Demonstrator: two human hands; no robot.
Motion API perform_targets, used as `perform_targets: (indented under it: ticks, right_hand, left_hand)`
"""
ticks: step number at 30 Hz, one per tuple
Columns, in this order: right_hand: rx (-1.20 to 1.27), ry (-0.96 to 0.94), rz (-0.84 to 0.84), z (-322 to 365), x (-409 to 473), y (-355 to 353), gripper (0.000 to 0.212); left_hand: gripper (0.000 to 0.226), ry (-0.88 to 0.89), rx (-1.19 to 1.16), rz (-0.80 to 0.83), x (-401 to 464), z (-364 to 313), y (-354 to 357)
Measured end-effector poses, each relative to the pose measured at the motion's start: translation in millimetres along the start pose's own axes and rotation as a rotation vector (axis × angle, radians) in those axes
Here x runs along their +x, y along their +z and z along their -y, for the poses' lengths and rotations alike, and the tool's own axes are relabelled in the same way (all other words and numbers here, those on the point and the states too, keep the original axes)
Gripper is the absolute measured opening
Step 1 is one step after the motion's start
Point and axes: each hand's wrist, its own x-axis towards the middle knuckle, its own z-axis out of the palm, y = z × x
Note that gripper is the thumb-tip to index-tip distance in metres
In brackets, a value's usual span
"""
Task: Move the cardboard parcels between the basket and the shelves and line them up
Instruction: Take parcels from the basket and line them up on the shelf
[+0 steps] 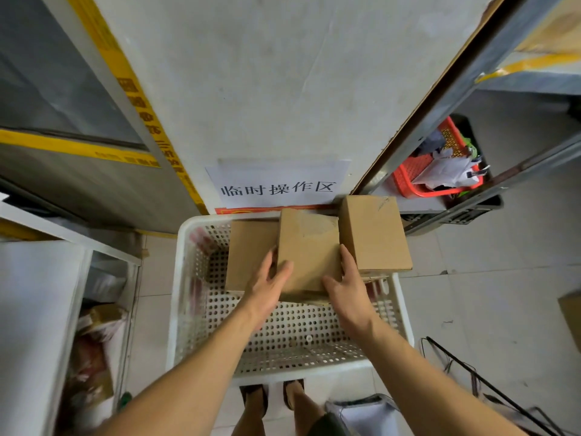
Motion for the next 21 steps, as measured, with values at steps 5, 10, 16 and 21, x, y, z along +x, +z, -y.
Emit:
perform_targets:
  ticks: [5, 10, 16, 21]
  right_hand:
    - [0.096, -0.024, 0.114, 9.1, -22.6, -5.0, 0.074]
    - [0.072, -0.047, 0.277, 50.9, -32.6, 3.7, 0.059]
    - [0.502, 0.152, 0.323, 87.0, -42.4, 23.6, 0.062]
    - [0.690, 0.134, 0.255, 90.4, -42.8, 40.9, 0.059]
  left_hand:
    - [0.107, 0.110, -0.101, -0.022, -23.0, -19.3, -12.5]
    - [0.094, 0.412, 0.423, -0.276, -57.8, -58.1, -20.2]
    - [0.118, 0.768, 0.975, -0.380, -89.3, -70.6, -17.1]
    - [0.129, 0.910, 0.988, -0.293, -113.3, -75.8, -15.7]
